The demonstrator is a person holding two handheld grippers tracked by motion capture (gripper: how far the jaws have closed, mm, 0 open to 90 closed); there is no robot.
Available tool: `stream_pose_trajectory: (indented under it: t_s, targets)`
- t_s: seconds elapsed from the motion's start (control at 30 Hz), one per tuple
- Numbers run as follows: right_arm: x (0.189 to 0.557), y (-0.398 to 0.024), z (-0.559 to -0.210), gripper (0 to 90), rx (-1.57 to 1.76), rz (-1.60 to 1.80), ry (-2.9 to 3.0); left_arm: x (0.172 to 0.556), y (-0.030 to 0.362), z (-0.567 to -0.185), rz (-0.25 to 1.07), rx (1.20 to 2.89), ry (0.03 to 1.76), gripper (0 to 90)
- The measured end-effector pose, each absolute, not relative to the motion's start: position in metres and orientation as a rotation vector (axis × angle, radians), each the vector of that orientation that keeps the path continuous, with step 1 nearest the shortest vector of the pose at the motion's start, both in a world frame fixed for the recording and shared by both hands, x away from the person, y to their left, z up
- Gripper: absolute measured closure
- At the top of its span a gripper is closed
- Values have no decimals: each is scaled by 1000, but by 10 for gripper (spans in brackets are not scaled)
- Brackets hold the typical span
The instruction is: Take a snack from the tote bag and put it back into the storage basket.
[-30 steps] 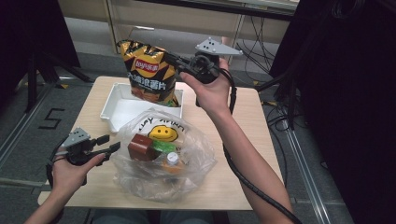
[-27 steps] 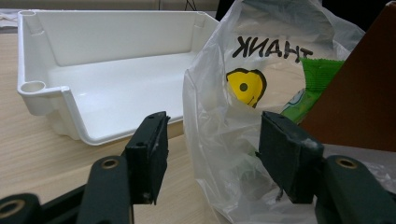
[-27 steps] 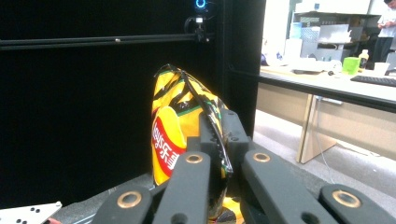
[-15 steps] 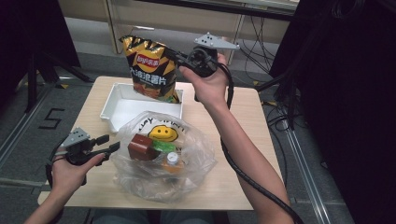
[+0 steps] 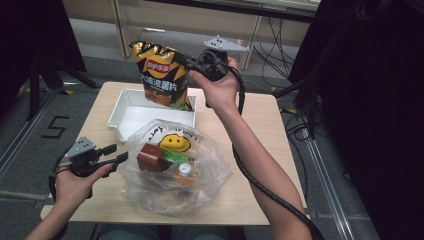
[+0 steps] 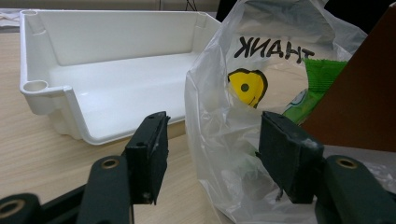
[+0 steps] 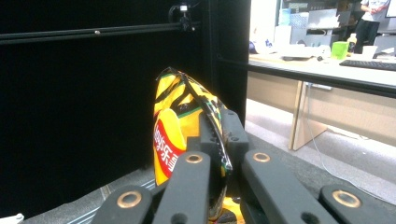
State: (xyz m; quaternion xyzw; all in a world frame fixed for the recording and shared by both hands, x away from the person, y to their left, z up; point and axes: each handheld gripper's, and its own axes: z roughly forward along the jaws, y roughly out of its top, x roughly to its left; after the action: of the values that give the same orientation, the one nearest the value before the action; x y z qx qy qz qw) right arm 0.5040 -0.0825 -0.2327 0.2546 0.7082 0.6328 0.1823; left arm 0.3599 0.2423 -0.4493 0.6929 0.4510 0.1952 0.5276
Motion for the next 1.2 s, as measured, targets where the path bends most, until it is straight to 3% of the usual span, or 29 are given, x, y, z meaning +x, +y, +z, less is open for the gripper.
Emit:
stream_pose_trajectory:
  t_s: [1.2]
  targets:
    - [533, -57, -248, 900, 751, 1736, 2035, 360, 240, -449, 463, 1663, 1062, 421]
